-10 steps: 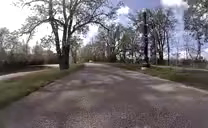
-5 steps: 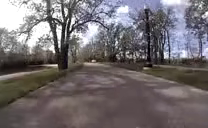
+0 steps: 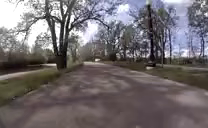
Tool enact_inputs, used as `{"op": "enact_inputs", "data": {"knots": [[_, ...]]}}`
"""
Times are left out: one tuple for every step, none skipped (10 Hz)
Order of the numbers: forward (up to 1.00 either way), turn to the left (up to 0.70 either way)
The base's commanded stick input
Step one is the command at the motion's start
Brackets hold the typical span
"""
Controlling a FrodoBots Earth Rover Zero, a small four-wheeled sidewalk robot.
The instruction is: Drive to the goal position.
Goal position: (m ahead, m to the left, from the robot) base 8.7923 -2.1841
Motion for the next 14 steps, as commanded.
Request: {"op": "enact_inputs", "data": {"knots": [[1.0, 0.0], [1.0, 0.0], [1.0, 0.0], [1.0, 0.0], [1.0, 0.0], [1.0, 0.0], [1.0, 0.0], [1.0, 0.0], [1.0, 0.0], [1.0, 0.0], [1.0, 0.0], [1.0, 0.0], [1.0, 0.0], [1.0, 0.0]]}}
